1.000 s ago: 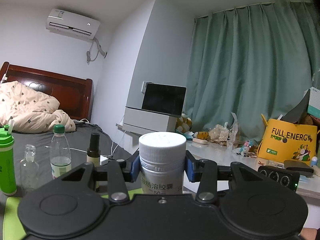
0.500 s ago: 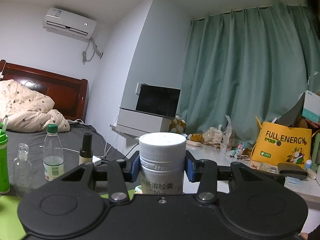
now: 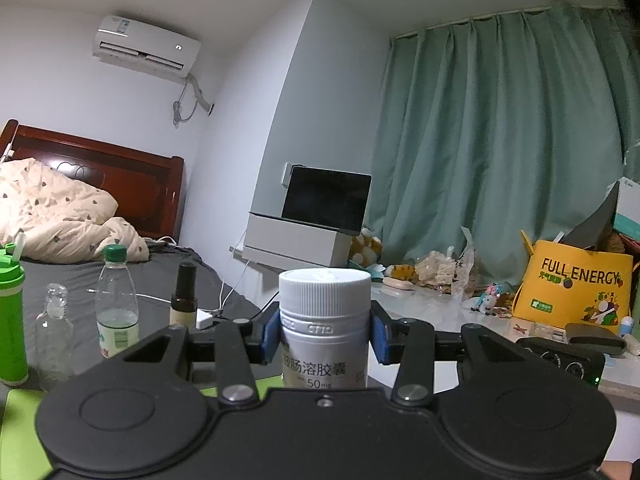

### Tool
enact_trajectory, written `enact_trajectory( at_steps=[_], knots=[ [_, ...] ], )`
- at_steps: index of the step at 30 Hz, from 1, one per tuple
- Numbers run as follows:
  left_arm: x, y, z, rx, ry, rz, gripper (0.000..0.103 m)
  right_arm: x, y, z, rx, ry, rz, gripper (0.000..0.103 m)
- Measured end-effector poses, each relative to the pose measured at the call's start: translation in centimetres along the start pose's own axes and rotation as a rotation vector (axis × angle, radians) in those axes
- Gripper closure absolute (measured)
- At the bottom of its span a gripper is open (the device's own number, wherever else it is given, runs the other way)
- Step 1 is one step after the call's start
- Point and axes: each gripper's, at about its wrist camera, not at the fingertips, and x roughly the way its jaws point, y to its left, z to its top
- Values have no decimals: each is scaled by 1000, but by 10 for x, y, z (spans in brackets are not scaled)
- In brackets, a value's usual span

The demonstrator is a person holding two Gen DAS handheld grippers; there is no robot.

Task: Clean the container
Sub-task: 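Wipe the jar's base with the towel in the right gripper while the left gripper holds it, then rub the towel along the jar's side with the right gripper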

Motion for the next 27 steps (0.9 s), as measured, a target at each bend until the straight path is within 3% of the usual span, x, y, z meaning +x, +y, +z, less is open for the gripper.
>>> enact_trajectory(
  at_steps=[21,27],
  knots=[
    [-6,19,-24,-14,65,50,60,-29,-10,2,39,-18,-117,90],
    [-8,16,-39,90,102,55,60,-34,-16,7,60,-65,-207,90]
  ],
)
